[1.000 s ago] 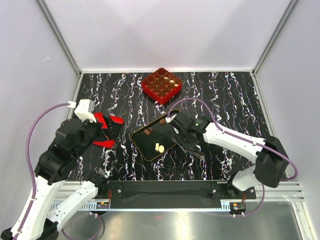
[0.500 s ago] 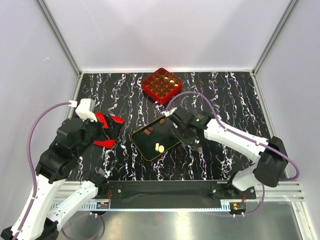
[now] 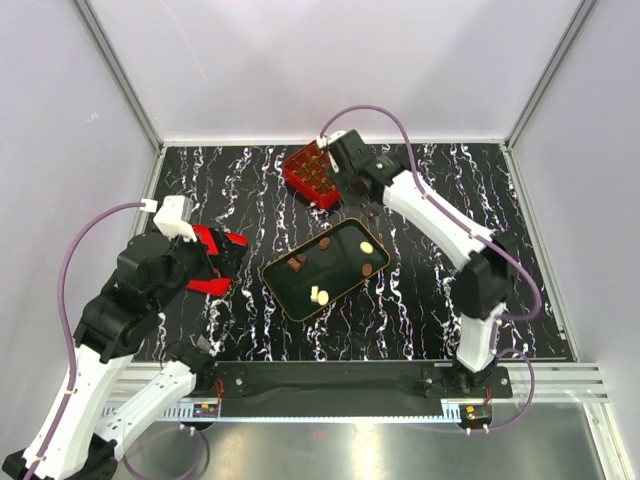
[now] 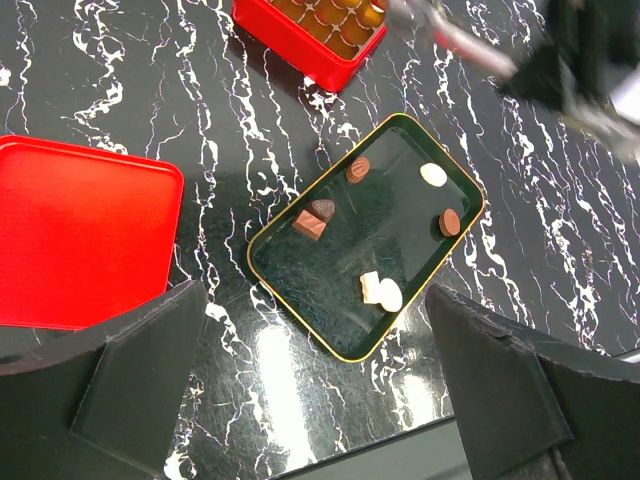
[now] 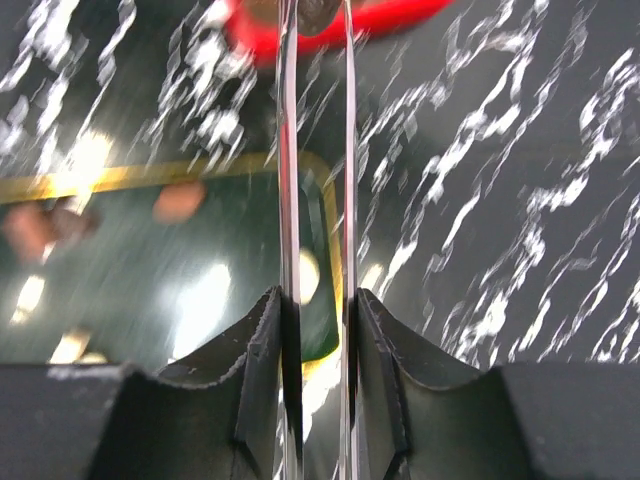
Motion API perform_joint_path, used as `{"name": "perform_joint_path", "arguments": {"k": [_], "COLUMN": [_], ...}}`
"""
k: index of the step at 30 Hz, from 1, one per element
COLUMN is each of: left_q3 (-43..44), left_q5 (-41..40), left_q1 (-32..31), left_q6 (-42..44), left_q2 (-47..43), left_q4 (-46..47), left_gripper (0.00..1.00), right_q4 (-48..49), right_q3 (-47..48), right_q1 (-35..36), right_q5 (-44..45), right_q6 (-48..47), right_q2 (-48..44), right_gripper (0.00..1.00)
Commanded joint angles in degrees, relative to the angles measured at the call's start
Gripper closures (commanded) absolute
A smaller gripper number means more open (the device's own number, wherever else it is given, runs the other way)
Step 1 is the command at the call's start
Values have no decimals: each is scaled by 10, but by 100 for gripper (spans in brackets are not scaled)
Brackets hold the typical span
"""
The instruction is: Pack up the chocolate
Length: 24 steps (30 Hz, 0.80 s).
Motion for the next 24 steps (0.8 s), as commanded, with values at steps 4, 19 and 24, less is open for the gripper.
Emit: {"name": "perform_joint_path", "arguments": {"k": [4, 19, 24], "left_q3": [13, 3, -4], "left_q5": [-1, 1, 1], "left_q1": [2, 2, 2], "left_q6": [9, 8, 7], "left_q2": [2, -1, -2], "left_q4": [31, 26, 27], "left_gripper": [1, 1, 1], "right_q4": [55, 103, 126], "right_q3": [147, 210, 197], "right_q1": [-50, -75, -75], "right_q5": [29, 12, 11], "right_q6": [-48, -46, -40], "right_q2": [133, 236, 249], "right_gripper": [64, 62, 59]}}
